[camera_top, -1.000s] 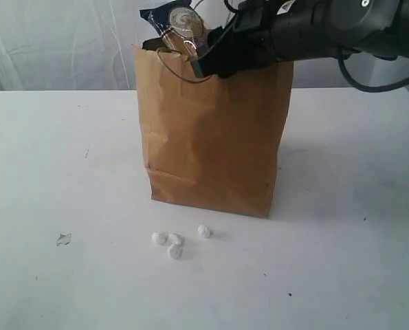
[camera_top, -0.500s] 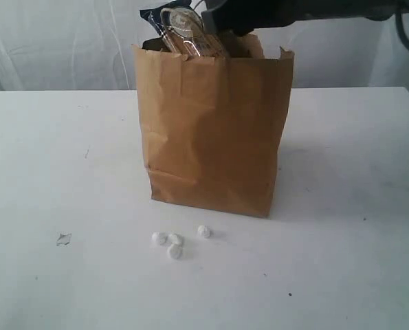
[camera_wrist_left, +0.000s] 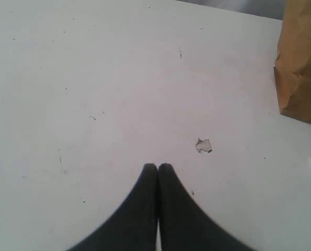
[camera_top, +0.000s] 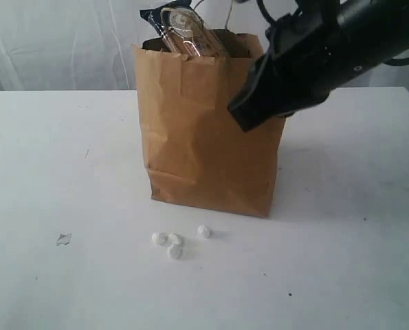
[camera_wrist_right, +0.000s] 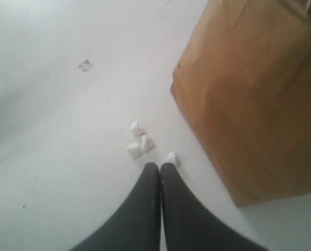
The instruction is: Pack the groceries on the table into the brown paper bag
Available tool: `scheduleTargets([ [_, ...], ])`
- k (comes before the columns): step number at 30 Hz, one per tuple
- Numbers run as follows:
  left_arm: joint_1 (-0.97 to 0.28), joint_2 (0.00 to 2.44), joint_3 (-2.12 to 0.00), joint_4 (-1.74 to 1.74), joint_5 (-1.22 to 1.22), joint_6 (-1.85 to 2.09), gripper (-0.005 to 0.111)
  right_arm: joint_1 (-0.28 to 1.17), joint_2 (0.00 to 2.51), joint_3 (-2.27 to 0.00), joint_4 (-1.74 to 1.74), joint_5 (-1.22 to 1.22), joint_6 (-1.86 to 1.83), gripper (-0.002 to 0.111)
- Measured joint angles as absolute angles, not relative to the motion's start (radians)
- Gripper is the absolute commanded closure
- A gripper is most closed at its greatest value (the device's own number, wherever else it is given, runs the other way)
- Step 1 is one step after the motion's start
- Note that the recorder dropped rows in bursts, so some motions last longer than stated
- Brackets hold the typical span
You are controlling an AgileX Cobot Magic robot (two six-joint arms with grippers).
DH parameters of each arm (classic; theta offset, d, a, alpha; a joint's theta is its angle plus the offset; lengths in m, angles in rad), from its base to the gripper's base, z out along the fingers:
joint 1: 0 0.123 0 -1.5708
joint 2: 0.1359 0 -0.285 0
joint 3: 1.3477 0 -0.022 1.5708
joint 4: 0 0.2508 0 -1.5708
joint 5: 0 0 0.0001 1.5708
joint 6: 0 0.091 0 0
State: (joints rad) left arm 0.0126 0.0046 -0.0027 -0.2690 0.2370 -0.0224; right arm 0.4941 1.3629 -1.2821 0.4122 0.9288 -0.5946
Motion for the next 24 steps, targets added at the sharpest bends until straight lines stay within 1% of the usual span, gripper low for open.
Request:
scheduleTargets([
  [4,0.013,0.005,-0.003,-0.269,0.237,-0.022,0.107,0.494,1.363,-1.266,0.415,1.022,-0.593,0.108],
  [7,0.013,0.005,-0.003,-0.269,0.237,-0.022,0.107,0.514,1.373,-1.260,0.430,1.041,-0.566,0.108],
  [9,0.013,0.005,-0.003,-0.269,0.237,-0.022,0.107,0.567,1.406,-1.260,0.436,1.060,-0.544,0.108],
  [12,0.013,0.005,-0.003,-0.269,0.237,-0.022,0.107,0.685,1.512,-1.258,0.438,1.085,-0.521,0.108],
  [16,0.013,0.005,-0.003,-0.269,0.237,-0.022,0.107,0.749,1.637,-1.258,0.427,1.059,-0.516,0.108],
  [24,0.013,0.005,-0.003,-0.269,0.237,-0.022,0.107,0.757,1.778,-1.258,0.376,0.959,-0.511,0.108],
])
